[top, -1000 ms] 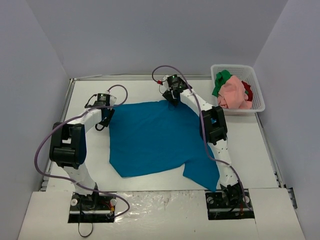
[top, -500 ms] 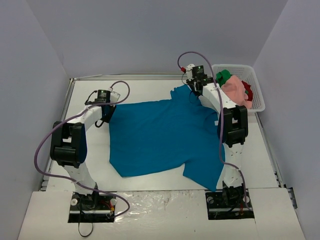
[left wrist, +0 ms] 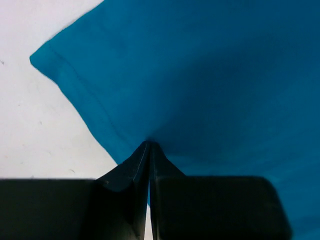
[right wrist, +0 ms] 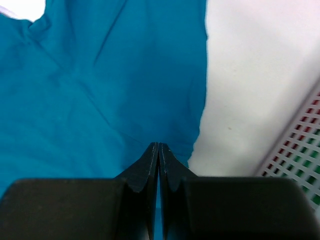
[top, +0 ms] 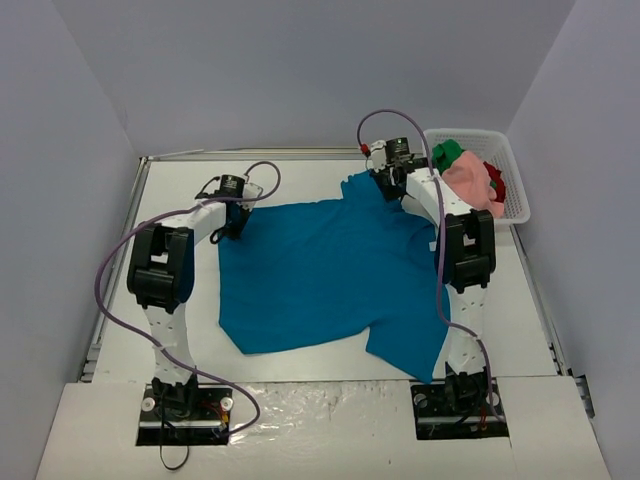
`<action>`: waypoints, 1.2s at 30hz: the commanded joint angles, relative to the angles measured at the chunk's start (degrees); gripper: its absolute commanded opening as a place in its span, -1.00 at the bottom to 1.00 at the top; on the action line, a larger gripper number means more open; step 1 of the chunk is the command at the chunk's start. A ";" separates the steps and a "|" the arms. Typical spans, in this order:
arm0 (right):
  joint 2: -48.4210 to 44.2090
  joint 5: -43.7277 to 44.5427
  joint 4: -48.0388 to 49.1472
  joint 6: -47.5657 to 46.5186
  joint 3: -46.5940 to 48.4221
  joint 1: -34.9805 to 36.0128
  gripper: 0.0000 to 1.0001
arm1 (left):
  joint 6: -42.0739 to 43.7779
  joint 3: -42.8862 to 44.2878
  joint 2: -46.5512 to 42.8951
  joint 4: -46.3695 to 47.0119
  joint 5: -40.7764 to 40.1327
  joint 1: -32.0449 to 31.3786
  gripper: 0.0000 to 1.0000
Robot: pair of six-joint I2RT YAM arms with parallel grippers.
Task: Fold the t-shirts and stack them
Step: Flatten out the tshirt
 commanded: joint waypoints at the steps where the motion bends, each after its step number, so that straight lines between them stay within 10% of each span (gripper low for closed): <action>1: 2.09 -3.37 -3.14 1.31 2.30 0.39 -1.00 | -2.17 1.92 0.40 -3.23 -1.00 -0.90 -0.95; 16: 10.00 -1.97 -4.20 1.74 6.16 -0.32 -1.00 | -3.05 4.80 4.35 -7.17 -8.03 -1.08 -0.95; 36: 21.43 8.32 -4.20 6.93 23.21 -2.16 -1.00 | 0.11 47.95 27.64 -21.86 -11.90 1.03 -0.95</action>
